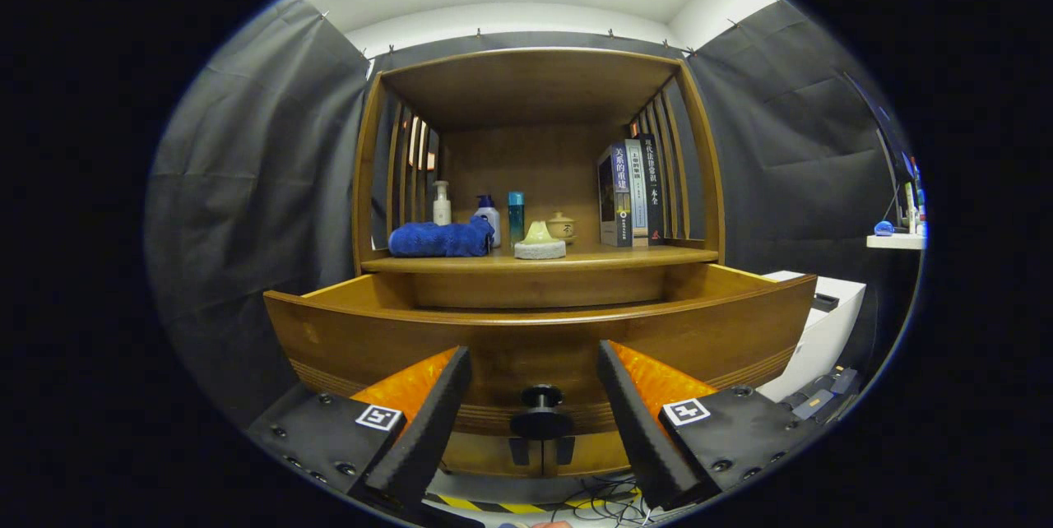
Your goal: Pull open the drawer, take out the items inside it, and place them on the countertop above the cabinet.
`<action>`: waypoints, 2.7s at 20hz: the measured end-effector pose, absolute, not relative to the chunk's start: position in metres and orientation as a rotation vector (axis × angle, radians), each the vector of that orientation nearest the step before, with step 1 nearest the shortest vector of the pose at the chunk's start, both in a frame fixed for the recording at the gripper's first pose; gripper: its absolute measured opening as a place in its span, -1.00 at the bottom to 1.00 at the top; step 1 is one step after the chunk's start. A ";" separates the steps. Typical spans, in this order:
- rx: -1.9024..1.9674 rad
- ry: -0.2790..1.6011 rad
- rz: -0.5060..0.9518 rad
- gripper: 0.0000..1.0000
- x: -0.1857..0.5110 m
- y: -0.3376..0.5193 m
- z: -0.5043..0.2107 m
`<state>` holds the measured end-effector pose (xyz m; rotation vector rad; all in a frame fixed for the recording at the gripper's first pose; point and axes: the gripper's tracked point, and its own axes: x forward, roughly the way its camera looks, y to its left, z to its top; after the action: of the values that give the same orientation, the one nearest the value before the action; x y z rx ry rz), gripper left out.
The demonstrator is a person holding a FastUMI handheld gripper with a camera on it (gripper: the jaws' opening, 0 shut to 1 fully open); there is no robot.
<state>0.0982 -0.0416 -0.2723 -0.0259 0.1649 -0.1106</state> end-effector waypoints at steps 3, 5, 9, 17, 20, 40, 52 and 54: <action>-0.005 0.188 -0.133 0.99 0.105 -0.048 -0.284; -0.028 0.173 -0.140 0.93 0.107 -0.048 -0.283; -0.020 0.207 -0.137 0.93 0.120 -0.049 -0.280; -0.026 0.230 -0.145 0.94 0.174 -0.058 -0.280; -0.021 0.228 -0.147 0.94 0.198 -0.061 -0.283; -0.043 0.232 -0.151 0.96 0.279 -0.071 -0.295; 0.013 0.175 -0.142 0.93 0.234 -0.070 -0.233; 0.024 0.161 -0.133 0.93 0.213 -0.067 -0.214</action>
<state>0.2135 -0.0667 -0.2139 0.0242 0.1614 -0.1328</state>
